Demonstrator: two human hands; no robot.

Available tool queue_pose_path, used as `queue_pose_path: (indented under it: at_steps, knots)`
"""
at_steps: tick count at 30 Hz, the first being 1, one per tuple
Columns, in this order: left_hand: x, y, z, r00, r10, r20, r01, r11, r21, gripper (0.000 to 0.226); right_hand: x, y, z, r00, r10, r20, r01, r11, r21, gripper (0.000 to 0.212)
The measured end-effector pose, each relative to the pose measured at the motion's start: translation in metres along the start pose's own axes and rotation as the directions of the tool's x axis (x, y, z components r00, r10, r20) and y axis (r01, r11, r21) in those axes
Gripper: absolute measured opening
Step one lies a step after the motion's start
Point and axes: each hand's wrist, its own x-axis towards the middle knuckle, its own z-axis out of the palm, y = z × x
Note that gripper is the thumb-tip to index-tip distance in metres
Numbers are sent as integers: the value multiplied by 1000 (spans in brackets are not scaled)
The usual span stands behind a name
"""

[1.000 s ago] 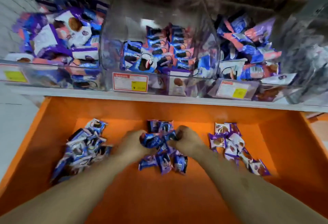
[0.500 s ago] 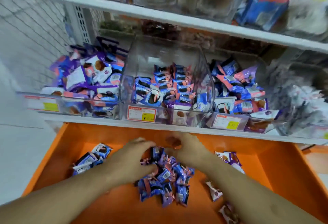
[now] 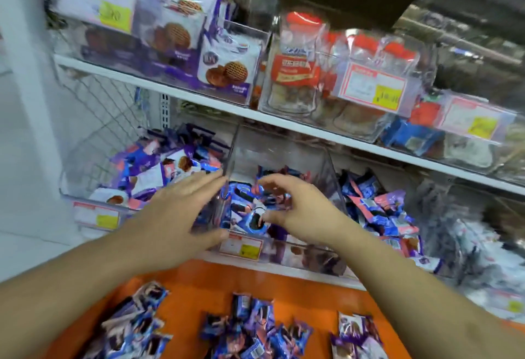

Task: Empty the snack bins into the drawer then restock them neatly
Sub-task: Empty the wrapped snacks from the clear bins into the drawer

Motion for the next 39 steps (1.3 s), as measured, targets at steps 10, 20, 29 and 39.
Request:
queue_pose_path:
  at_steps: [10, 20, 29, 39]
  knots:
    - [2, -10, 14, 1000, -28, -6, 28, 998, -52, 92, 105, 31, 52, 966, 187, 177, -151, 968, -200, 75]
    - [1, -12, 17, 999, -18, -30, 16, 997, -72, 93, 100, 16, 51, 991, 116, 61, -102, 976, -190, 39]
    - [2, -8, 12, 999, -48, -25, 44, 990, -131, 92, 74, 18, 28, 970, 143, -199, -94, 967, 236, 42]
    - [-10, 38, -2, 983, -29, -179, -26, 955, -295, 76, -43, -18, -15, 917, 110, -384, 131, 824, 551, 24]
